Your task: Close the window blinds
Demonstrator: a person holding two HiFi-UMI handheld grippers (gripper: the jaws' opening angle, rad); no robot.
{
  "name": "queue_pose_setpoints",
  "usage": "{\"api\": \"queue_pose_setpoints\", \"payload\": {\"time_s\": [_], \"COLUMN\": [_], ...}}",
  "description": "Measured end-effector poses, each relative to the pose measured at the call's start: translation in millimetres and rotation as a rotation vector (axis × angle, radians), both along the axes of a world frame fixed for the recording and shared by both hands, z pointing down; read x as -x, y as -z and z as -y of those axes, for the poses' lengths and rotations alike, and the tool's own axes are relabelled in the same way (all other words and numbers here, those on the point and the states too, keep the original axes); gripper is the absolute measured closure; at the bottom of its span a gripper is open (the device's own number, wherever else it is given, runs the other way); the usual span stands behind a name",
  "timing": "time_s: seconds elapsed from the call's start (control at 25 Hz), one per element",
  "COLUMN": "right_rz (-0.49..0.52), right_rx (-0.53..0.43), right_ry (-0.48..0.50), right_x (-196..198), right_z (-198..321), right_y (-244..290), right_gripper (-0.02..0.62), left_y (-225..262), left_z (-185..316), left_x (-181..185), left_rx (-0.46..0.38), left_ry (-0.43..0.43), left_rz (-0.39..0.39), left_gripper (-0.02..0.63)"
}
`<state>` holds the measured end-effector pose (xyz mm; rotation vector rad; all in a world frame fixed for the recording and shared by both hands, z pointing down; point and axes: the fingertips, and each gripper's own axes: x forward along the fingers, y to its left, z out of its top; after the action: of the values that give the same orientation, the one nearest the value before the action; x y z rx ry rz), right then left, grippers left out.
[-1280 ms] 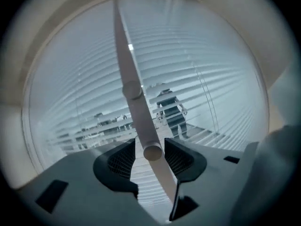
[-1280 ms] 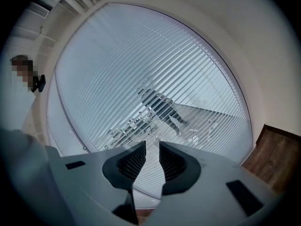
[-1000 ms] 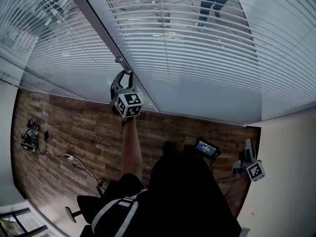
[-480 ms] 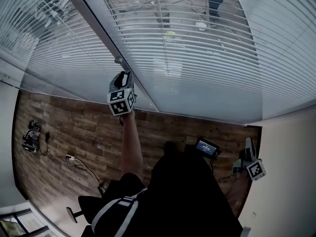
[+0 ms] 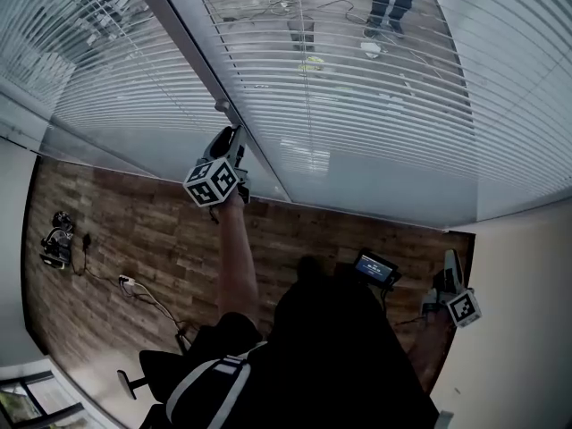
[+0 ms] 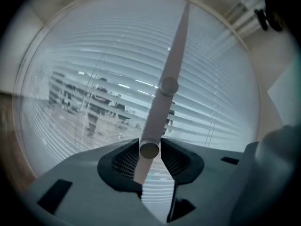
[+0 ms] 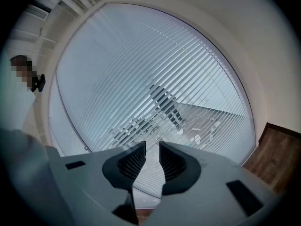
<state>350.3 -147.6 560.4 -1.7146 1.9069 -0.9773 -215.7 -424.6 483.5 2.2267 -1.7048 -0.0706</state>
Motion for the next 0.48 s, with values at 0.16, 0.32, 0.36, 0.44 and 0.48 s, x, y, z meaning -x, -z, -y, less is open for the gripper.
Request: {"api": "queue_pose_setpoints", "payload": {"time_s": [0.16, 0.32, 0.36, 0.44, 0.48], "right_rz": [-0.003, 0.016, 0.018, 0.018, 0.013], "right_rx": [0.004, 0.01, 0.015, 0.029, 0.031], "right_ry": [-0.004, -0.013, -0.019, -0.037, -0.04], "right_x": [-1.0, -2.0, -3.1, -6.3, -7.5], "right_z": [-1.0, -2.9, -4.2, -7.1, -7.6], "right_y": [-0.8, -3.8, -4.9, -7.5, -7.7], "right_gripper": [0.502, 0.502, 0.502, 0.502, 0.502], "left_y": [3.4, -1.2, -2.8, -6.2, -7.1], "left_z": [-4.0, -0.3, 1.0, 2.8, 3.2], "left_x": [-2.7, -9.8, -10.9, -13.1, -13.4], "left_rx": [-0.052, -0.046, -0.036, -0.015, -0.008], "left_ry": [0.052, 0.041, 0.037, 0.027, 0.026], "left_rz": [0.618, 0.883, 0.904, 0.898, 0.872], "left_gripper": [0.413, 0.413, 0.413, 0.442, 0.468]}}
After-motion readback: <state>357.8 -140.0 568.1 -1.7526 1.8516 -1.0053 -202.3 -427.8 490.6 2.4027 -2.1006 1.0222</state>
